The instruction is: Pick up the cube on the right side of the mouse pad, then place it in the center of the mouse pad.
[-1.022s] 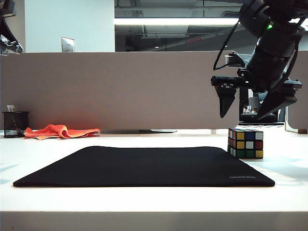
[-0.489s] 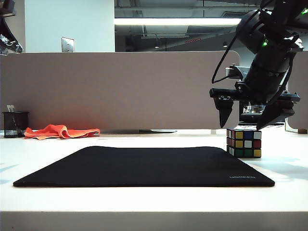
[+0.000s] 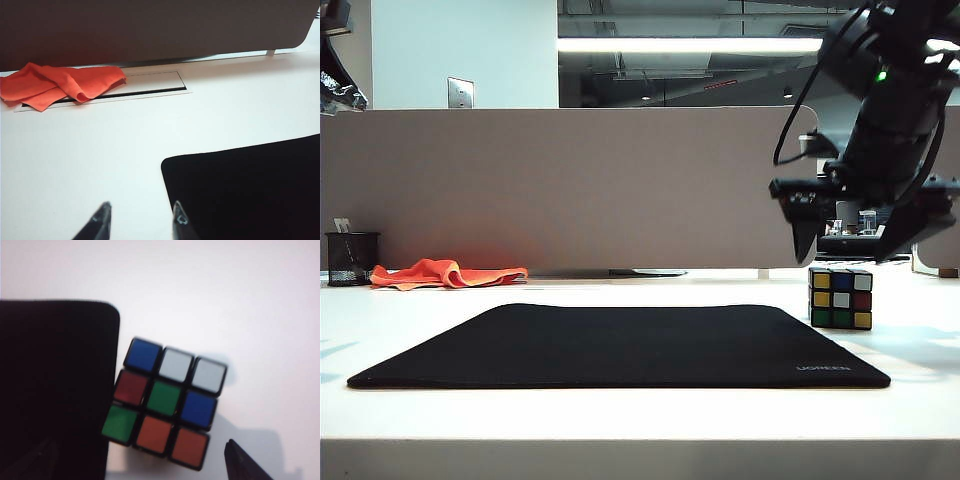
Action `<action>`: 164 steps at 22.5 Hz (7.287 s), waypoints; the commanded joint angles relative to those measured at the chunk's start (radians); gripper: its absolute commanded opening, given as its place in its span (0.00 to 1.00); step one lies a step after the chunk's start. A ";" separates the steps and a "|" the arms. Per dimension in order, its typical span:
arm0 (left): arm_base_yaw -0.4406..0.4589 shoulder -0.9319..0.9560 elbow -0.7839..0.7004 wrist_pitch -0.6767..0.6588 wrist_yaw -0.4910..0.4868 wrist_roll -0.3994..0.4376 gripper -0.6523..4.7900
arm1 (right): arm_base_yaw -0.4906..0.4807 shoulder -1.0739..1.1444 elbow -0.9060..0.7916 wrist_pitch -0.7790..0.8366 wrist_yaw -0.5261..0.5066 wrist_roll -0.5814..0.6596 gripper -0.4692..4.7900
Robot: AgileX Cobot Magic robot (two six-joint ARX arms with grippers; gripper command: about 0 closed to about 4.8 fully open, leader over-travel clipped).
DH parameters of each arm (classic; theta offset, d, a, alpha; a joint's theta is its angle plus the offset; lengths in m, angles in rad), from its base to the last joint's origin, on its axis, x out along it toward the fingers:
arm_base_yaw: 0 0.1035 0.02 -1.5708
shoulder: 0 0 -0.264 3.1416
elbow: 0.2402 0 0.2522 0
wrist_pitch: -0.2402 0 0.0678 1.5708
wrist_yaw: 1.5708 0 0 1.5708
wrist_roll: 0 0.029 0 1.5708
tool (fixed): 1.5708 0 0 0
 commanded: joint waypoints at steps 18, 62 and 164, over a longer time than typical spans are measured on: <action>0.000 -0.001 0.004 -0.010 0.005 -0.007 0.40 | -0.074 -0.037 0.005 0.061 -0.113 0.224 1.00; 0.000 -0.002 0.004 -0.025 0.004 -0.007 0.40 | -0.054 0.093 0.117 -0.127 -0.082 0.125 0.82; 0.000 -0.298 -0.232 -0.077 0.066 -0.053 0.11 | -0.087 -1.020 -0.621 0.237 -0.128 -0.126 0.09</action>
